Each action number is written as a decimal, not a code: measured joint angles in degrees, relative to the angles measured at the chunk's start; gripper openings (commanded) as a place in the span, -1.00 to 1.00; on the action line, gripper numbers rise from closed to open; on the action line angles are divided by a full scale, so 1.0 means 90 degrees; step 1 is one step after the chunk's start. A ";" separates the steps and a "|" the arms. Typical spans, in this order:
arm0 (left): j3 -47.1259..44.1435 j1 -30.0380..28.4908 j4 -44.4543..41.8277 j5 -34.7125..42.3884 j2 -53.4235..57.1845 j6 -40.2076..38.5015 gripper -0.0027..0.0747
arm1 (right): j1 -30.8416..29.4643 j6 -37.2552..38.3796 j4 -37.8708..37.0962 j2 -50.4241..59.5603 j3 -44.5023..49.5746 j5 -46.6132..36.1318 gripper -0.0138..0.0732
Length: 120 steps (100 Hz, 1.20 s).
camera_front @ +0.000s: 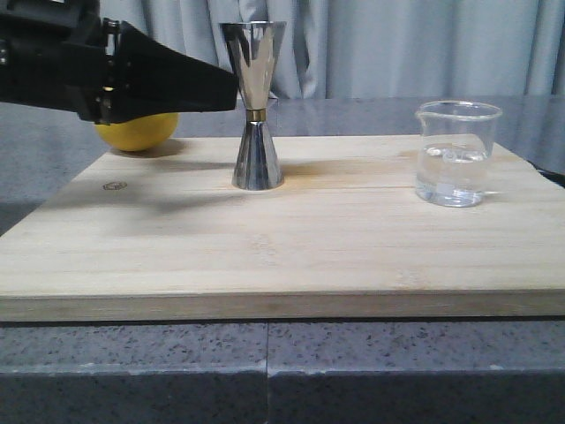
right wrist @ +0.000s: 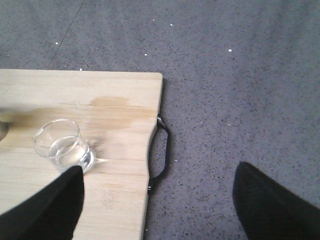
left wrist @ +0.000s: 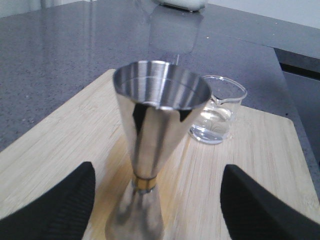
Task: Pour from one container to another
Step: 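Reach the left gripper to the steel jigger and close around its waist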
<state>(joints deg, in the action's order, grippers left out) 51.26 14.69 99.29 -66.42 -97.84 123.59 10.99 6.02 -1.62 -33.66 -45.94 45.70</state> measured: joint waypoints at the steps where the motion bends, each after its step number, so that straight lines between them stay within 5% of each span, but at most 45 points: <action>1: 0.0014 0.0025 0.0017 0.0000 -0.0032 0.0000 0.34 | 0.0000 0.0000 0.0000 0.0000 0.0000 0.0000 0.59; 81: 0.0556 0.0607 0.0249 0.0028 -0.0865 0.0014 0.33 | 0.0000 0.0000 0.0025 0.0000 0.0000 0.0000 0.59; 120: 0.0556 0.0607 0.0249 0.0028 -0.0865 0.0014 -0.36 | 0.0000 0.0000 0.0025 0.0000 0.0000 0.0000 0.59</action>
<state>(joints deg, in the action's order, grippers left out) 56.26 20.15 101.53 -66.17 -105.63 123.71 10.99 6.02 -1.40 -33.66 -45.94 45.70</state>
